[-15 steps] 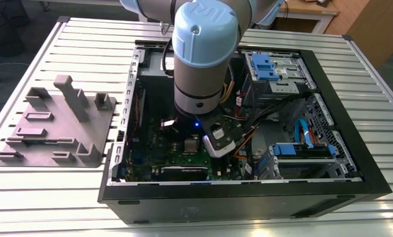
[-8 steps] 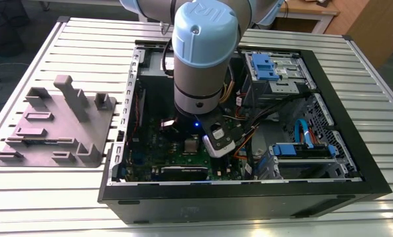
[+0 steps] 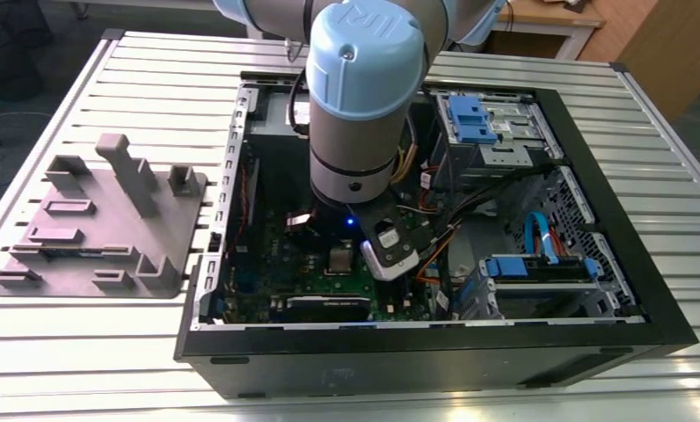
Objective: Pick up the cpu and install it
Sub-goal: 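Place the cpu into insertion slot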
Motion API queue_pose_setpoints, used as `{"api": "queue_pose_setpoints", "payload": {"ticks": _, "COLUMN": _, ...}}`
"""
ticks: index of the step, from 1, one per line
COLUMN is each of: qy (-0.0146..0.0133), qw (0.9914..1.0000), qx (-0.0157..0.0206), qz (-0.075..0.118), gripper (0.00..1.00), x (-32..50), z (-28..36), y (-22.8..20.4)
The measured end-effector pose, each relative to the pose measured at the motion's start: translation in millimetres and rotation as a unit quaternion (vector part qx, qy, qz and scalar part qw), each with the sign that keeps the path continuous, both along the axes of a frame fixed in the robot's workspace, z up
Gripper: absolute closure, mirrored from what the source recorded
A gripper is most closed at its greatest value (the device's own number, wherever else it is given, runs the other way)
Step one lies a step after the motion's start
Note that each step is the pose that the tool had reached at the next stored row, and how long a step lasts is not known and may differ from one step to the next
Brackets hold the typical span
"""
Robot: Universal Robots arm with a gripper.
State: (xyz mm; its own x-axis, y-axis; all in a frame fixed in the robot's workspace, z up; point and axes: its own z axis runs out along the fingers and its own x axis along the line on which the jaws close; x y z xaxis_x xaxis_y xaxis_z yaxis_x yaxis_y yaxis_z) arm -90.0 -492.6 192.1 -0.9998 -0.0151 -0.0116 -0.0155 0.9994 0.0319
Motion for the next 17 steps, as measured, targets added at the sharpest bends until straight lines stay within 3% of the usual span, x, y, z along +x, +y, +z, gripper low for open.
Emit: {"api": "queue_pose_setpoints", "payload": {"ticks": 17, "qy": -0.0001, "qw": 1.00000, "qx": 0.0003, "qz": 0.000, "gripper": 0.62, "x": -0.3, "z": 0.9, "y": 0.1}}
